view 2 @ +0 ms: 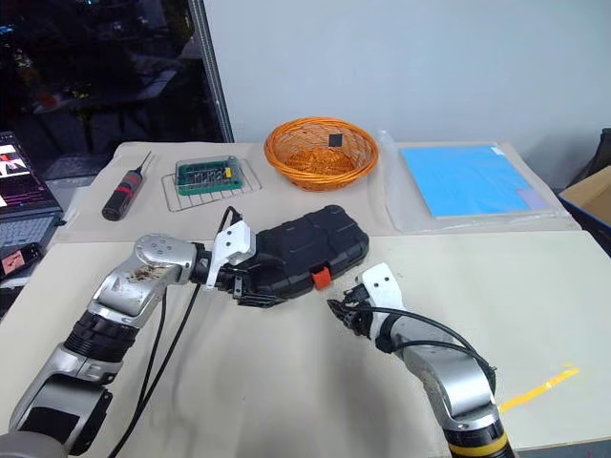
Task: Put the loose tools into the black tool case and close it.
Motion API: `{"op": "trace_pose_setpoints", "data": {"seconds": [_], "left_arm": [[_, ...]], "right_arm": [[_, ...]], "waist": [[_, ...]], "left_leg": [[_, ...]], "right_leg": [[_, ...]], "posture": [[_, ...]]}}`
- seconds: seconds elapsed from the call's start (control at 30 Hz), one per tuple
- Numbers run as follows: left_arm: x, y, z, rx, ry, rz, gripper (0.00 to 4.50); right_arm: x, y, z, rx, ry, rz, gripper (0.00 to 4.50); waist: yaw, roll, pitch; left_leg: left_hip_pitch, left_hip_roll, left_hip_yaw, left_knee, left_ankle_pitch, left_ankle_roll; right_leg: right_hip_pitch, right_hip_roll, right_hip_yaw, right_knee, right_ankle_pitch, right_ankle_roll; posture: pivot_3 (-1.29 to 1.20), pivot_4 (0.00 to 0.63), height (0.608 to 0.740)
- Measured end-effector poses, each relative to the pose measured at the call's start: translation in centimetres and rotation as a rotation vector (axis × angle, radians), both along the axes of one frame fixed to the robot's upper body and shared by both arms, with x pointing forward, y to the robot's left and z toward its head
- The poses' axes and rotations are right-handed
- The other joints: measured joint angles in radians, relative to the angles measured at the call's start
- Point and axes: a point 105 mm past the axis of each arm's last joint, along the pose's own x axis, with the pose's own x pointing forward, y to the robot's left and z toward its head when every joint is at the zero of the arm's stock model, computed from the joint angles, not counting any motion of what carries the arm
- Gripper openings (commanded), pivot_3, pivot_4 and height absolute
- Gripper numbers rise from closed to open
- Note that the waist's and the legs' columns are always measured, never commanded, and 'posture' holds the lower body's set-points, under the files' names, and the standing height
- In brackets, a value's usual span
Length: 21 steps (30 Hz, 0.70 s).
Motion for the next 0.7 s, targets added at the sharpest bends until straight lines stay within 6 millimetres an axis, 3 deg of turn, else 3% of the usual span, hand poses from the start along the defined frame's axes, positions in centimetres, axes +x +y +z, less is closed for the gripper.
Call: {"op": "trace_pose_setpoints", "data": {"seconds": [0.07, 0.1, 0.2, 0.4, 0.53, 0.7], "left_arm": [[0.1, 0.0, 0.0, 0.000, -0.001, 0.005, 4.50], [0.1, 0.1, -0.1, 0.001, 0.000, 0.008, 4.50], [0.2, 0.1, -0.1, 0.001, -0.003, 0.013, 4.50], [0.4, 0.3, 0.1, 0.000, -0.011, 0.029, 4.50], [0.3, 0.1, 0.1, -0.004, -0.014, 0.024, 4.50], [0.2, 0.1, 0.0, -0.009, -0.019, 0.032, 4.50]], "right_arm": [[0.4, 0.5, 0.6, 0.029, -0.010, 0.005, 0.25], [0.8, 0.9, 0.9, 0.040, -0.015, 0.009, 0.07], [2.6, 1.9, 1.3, 0.053, -0.014, 0.013, 0.07], [4.7, 2.2, -0.7, 0.034, 0.046, -0.018, 0.07], [4.2, 2.2, -0.7, 0.033, 0.039, -0.002, 0.07], [1.1, 2.4, 1.7, 0.082, -0.028, 0.112, 0.07]], "waist": [[-0.002, 0.000, 0.000], [-0.003, 0.000, 0.000], [-0.003, 0.000, 0.000], [-0.007, 0.000, 0.000], [-0.005, 0.000, 0.000], [-0.004, 0.000, 0.000]], "left_leg": [[0.000, 0.000, 0.000, 0.000, 0.000, 0.000], [0.001, 0.000, 0.000, 0.000, 0.000, 0.000], [0.001, 0.000, 0.000, 0.000, 0.000, 0.000], [0.000, 0.000, 0.000, 0.000, 0.000, 0.000], [-0.002, 0.000, 0.000, 0.000, 0.000, 0.000], [-0.001, 0.000, 0.000, 0.000, -0.001, 0.001]], "right_leg": [[0.000, 0.000, 0.000, 0.000, -0.002, 0.004], [0.000, 0.000, 0.000, 0.000, -0.002, 0.004], [0.000, 0.000, 0.000, 0.000, -0.002, 0.004], [-0.001, 0.001, 0.001, 0.001, 0.002, -0.002], [-0.002, 0.001, 0.000, 0.000, 0.003, 0.000], [-0.001, 0.001, 0.000, 0.000, 0.002, 0.001]], "posture": [[0.00, 0.150, 0.740], [0.00, 0.150, 0.740], [0.00, 0.150, 0.740], [0.00, 0.150, 0.740], [0.00, 0.150, 0.740], [0.00, 0.150, 0.740]]}}
